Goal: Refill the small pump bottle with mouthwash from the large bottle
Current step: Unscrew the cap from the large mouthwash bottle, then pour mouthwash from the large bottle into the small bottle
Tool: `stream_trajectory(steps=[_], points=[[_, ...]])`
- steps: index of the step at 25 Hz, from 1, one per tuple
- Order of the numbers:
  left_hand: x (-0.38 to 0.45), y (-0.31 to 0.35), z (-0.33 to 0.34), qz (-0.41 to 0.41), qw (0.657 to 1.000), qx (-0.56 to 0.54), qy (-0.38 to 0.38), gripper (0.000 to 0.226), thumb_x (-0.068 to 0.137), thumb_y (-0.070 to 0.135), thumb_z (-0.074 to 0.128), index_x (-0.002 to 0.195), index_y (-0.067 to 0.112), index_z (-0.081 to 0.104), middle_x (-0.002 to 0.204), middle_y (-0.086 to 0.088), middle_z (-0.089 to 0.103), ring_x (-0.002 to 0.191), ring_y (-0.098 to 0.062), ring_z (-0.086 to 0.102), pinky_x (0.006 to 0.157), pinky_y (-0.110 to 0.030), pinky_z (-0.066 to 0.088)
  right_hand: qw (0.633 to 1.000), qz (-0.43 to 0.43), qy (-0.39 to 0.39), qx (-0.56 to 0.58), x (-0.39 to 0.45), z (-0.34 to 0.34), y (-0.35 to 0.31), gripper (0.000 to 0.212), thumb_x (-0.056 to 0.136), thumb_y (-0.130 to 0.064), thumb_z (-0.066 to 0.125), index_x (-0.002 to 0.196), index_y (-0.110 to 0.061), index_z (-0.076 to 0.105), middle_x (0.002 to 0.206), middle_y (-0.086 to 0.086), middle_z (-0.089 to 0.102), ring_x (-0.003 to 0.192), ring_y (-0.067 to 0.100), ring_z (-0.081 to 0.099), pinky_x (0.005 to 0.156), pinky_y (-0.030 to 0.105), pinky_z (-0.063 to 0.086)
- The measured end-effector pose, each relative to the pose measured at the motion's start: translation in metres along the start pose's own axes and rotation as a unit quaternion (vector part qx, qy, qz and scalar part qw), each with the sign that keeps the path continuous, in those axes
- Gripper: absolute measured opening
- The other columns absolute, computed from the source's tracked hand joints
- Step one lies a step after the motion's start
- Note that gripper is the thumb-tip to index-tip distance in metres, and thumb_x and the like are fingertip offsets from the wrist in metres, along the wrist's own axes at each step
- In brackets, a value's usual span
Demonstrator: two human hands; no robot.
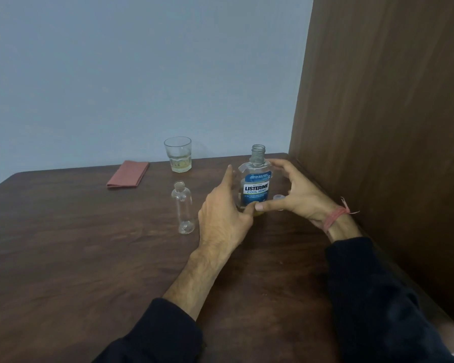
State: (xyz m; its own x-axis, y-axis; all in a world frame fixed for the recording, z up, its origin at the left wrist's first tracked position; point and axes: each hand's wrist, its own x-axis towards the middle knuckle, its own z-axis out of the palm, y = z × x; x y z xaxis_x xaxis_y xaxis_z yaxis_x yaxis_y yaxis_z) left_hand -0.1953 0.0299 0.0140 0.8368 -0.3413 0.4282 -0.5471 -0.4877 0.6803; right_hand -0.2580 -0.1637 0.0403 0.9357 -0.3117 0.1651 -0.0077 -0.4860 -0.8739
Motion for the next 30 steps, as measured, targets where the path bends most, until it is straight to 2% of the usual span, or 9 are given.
stream_trajectory(steps=[2,5,8,11,14,19,25,28,30], points=[[-0.004,0.007,-0.006,-0.003,1.0,-0.009,-0.001,0.111,0.093,0.036,0.093,0.181,0.029,0.027,0.16,0.006,0.067,0.133,-0.023,0.075,0.119,-0.045,0.057,0.998,-0.043,0.0,0.049,-0.002,0.004,-0.006,0.105,0.058,-0.04,0.104,0.149,-0.047,0.053,0.16,-0.015,0.051,0.153,0.007,0.039,0.116,0.038,0.039],[-0.018,0.016,-0.02,0.019,0.999,0.005,0.04,0.104,0.091,0.029,0.096,0.178,0.029,0.039,0.153,0.006,0.071,0.127,-0.012,0.071,0.113,-0.025,0.05,0.992,-0.081,0.023,0.092,0.0,0.011,-0.01,0.083,0.068,-0.036,0.099,0.139,-0.048,0.059,0.153,-0.02,0.058,0.146,-0.006,0.046,0.123,0.04,0.039],[-0.02,0.014,-0.055,0.145,0.979,0.057,0.134,0.054,0.093,0.033,0.088,0.145,0.037,0.075,0.138,0.017,0.073,0.124,-0.01,0.064,0.098,-0.032,0.059,0.985,-0.086,0.054,0.136,0.004,0.018,-0.011,0.069,0.08,-0.012,0.094,0.135,-0.04,0.063,0.149,-0.015,0.063,0.144,0.003,0.054,0.12,0.041,0.05],[-0.001,-0.007,-0.094,0.215,0.951,0.081,0.206,0.023,0.093,0.043,0.084,0.115,0.038,0.082,0.114,0.018,0.068,0.108,-0.014,0.059,0.081,-0.027,0.048,0.983,-0.081,0.072,0.146,0.005,0.022,-0.013,0.066,0.083,-0.004,0.09,0.134,-0.038,0.064,0.144,-0.016,0.065,0.137,0.003,0.059,0.111,0.035,0.057],[0.012,-0.044,-0.114,0.163,0.975,0.044,0.147,0.044,0.086,0.061,0.089,0.124,0.041,0.079,0.115,0.023,0.064,0.107,-0.009,0.061,0.085,-0.033,0.056,0.981,-0.091,0.091,0.144,0.004,0.032,-0.016,0.066,0.086,-0.006,0.088,0.136,-0.04,0.063,0.133,-0.025,0.065,0.121,-0.004,0.065,0.094,0.025,0.063],[0.004,-0.086,-0.103,0.071,0.994,-0.071,0.045,0.079,0.071,0.087,0.089,0.136,0.045,0.078,0.12,0.024,0.08,0.1,-0.001,0.08,0.079,-0.036,0.072,0.982,-0.122,0.132,0.064,0.003,0.057,-0.022,0.072,0.091,-0.011,0.085,0.152,-0.038,0.059,0.134,-0.022,0.063,0.114,-0.003,0.065,0.09,0.018,0.06],[0.009,-0.092,-0.084,0.039,0.982,-0.179,0.031,0.061,0.074,0.057,0.105,0.123,0.04,0.072,0.116,0.02,0.086,0.105,-0.005,0.084,0.088,-0.031,0.071,0.962,-0.235,0.131,-0.055,-0.002,0.077,-0.028,0.077,0.097,-0.006,0.079,0.16,-0.039,0.051,0.142,-0.011,0.061,0.127,0.004,0.064,0.099,0.019,0.059],[0.003,-0.093,-0.081,0.045,0.978,-0.199,0.039,0.05,0.078,0.046,0.106,0.112,0.036,0.07,0.116,0.019,0.086,0.105,-0.003,0.085,0.089,-0.029,0.071,0.945,-0.279,0.142,-0.097,-0.005,0.082,-0.03,0.08,0.098,0.0,0.075,0.163,-0.037,0.048,0.138,-0.012,0.057,0.124,-0.004,0.06,0.101,0.015,0.056],[-0.001,-0.091,-0.081,0.053,0.977,-0.199,0.051,0.045,0.08,0.044,0.105,0.109,0.036,0.071,0.116,0.021,0.086,0.103,-0.002,0.085,0.086,-0.029,0.071,0.927,-0.305,0.153,-0.156,-0.007,0.082,-0.031,0.085,0.097,0.006,0.073,0.164,-0.038,0.047,0.135,-0.009,0.056,0.12,0.003,0.06,0.105,0.017,0.055]])
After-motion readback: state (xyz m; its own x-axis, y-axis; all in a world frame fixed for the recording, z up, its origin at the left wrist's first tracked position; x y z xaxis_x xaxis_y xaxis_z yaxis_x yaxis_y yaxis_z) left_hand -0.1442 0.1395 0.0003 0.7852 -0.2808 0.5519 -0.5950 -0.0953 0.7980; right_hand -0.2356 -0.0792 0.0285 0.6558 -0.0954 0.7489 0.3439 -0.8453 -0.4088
